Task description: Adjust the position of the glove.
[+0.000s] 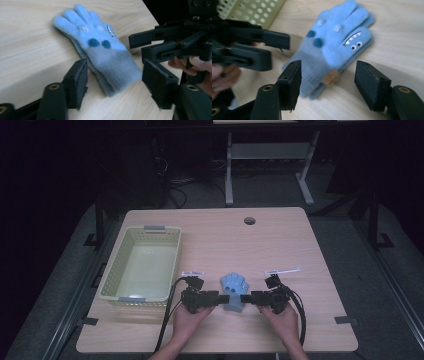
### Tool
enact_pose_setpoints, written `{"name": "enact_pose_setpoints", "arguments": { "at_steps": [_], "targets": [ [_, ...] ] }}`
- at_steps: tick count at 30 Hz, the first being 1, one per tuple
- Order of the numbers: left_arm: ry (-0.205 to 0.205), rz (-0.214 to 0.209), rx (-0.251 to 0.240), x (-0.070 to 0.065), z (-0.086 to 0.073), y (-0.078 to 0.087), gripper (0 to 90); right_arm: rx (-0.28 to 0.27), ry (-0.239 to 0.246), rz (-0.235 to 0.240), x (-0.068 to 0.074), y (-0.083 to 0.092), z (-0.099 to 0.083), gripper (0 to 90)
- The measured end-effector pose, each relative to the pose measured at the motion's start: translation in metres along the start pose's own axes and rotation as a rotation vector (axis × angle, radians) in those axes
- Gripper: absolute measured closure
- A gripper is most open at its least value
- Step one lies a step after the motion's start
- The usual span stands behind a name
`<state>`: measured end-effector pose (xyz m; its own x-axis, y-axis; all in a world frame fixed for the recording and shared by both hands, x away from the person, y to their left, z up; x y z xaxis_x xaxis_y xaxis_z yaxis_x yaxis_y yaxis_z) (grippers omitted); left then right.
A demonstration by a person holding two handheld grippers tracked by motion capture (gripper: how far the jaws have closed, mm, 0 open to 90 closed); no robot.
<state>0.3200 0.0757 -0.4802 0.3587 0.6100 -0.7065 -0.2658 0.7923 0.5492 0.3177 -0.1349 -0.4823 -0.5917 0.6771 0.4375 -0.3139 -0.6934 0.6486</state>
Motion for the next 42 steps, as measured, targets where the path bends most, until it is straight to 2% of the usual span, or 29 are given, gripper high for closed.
{"name": "enact_pose_setpoints", "arguments": {
  "at_steps": [3, 7, 13, 19, 23, 24, 26, 31, 34, 39, 42],
  "targets": [
    [0.009, 0.025, 0.009, 0.002, -0.001, -0.004, 42.6, -0.013, -0.045, 0.041, -0.001, -0.002, -0.003, 39.5],
    [0.016, 0.032, 0.027, 0.004, -0.002, -0.008, 43.3, -0.006, -0.056, 0.033, -0.002, -0.004, -0.005, 40.7],
    [0.036, 0.015, 0.037, 0.006, -0.004, -0.012, 48.0, 0.001, -0.057, 0.042, 0.001, -0.009, -0.007, 44.1],
    [0.022, 0.020, 0.050, 0.008, -0.006, -0.016, 51.5, 0.017, -0.055, 0.031, 0.002, -0.013, -0.009, 48.2],
    [0.030, 0.014, 0.053, 0.008, -0.007, -0.017, 55.5, 0.015, -0.056, 0.030, 0.003, -0.015, -0.008, 51.1],
    [0.050, 0.007, 0.051, 0.008, -0.007, -0.018, 56.2, 0.018, -0.069, 0.033, 0.004, -0.015, -0.008, 52.3],
    [0.043, 0.002, 0.052, 0.010, -0.006, -0.018, 56.3, 0.011, -0.076, 0.036, 0.004, -0.016, -0.009, 53.8],
    [0.058, -0.002, 0.051, 0.009, -0.006, -0.019, 56.8, -0.003, -0.090, 0.040, 0.004, -0.017, -0.011, 57.4],
    [0.071, -0.014, 0.054, 0.009, -0.007, -0.021, 59.0, -0.022, -0.111, 0.057, 0.003, -0.018, -0.012, 60.5],
    [0.069, -0.025, 0.056, 0.010, -0.008, -0.021, 61.3, -0.042, -0.132, 0.084, 0.003, -0.020, -0.015, 63.8],
    [0.088, -0.036, 0.055, 0.011, -0.007, -0.022, 62.1, -0.049, -0.137, 0.088, 0.003, -0.022, -0.015, 64.9]
  ]
}}
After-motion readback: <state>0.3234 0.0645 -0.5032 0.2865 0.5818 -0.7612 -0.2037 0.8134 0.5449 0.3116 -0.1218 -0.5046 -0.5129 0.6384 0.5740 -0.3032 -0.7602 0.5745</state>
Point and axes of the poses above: each handheld gripper's, and its own axes: y roughly backward along the jaws, z roughly out of its top, x roughly to its left, the point moved 4 cm from there along -y, roughly forward along the jaws, and after that the axes turned 12 degrees about y, right-handed, at the moved point
